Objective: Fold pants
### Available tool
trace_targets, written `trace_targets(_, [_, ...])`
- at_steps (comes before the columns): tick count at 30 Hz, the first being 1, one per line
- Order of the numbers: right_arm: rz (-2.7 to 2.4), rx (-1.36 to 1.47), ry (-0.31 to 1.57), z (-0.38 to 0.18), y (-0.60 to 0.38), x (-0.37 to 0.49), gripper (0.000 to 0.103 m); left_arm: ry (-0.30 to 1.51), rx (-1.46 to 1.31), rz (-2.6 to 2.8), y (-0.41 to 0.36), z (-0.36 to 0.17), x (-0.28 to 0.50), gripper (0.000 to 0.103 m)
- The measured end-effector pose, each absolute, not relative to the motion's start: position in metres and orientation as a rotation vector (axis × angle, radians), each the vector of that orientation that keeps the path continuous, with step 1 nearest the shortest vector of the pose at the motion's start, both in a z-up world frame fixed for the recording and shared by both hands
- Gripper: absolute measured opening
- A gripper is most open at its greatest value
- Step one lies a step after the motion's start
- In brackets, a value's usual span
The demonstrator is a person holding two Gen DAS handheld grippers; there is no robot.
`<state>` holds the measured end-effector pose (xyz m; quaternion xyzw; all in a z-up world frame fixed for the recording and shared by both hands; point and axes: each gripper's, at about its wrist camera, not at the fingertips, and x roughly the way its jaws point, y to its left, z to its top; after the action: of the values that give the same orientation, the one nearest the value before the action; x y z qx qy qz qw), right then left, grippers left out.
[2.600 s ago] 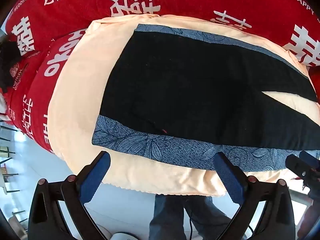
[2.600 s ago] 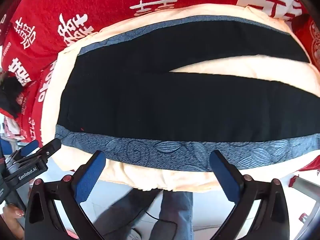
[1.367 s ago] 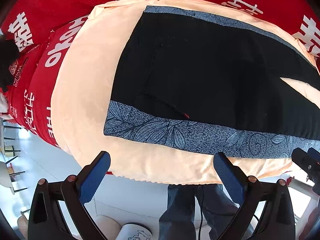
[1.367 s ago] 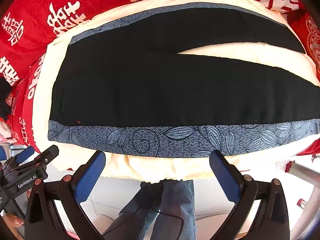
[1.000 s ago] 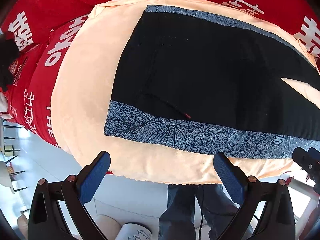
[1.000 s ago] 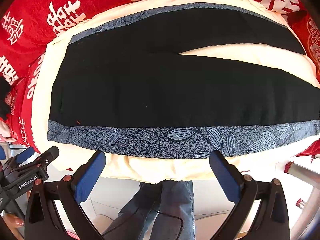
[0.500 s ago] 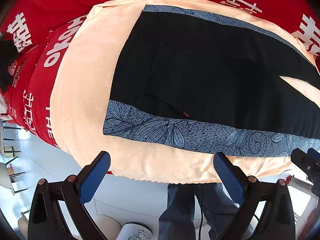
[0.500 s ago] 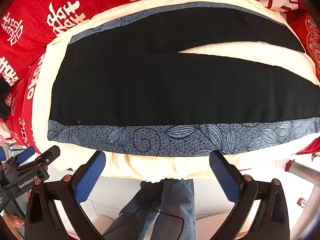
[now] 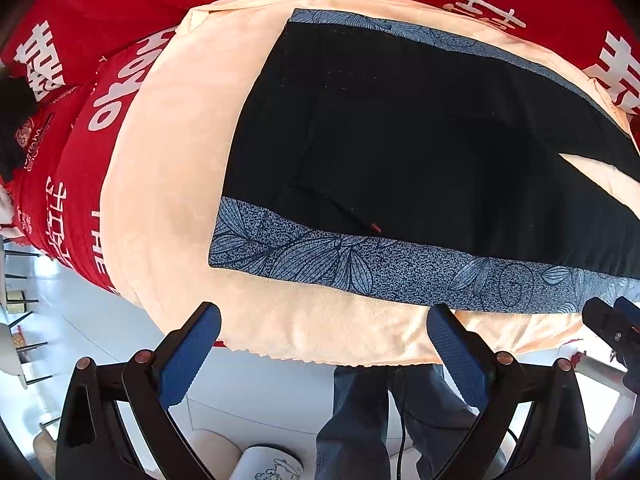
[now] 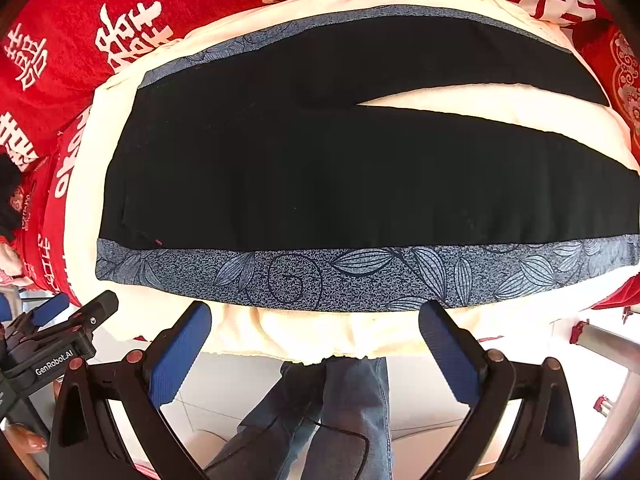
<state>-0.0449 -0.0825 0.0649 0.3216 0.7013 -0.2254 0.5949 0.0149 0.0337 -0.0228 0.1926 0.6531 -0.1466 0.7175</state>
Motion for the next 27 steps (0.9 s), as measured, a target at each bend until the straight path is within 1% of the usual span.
trace_targets(17, [-0.527,0.713,1.642,0.067,-0.083,-0.044,0.103,1.430,0.414,-0.330,0.035,-0.012,0.021,0.103])
trace_targets(27, [-0.522,0.706,1.639,0.068,-0.083,-0.038,0.103,1.445,0.417,-0.313,0.045,-0.019,0.024,0.103])
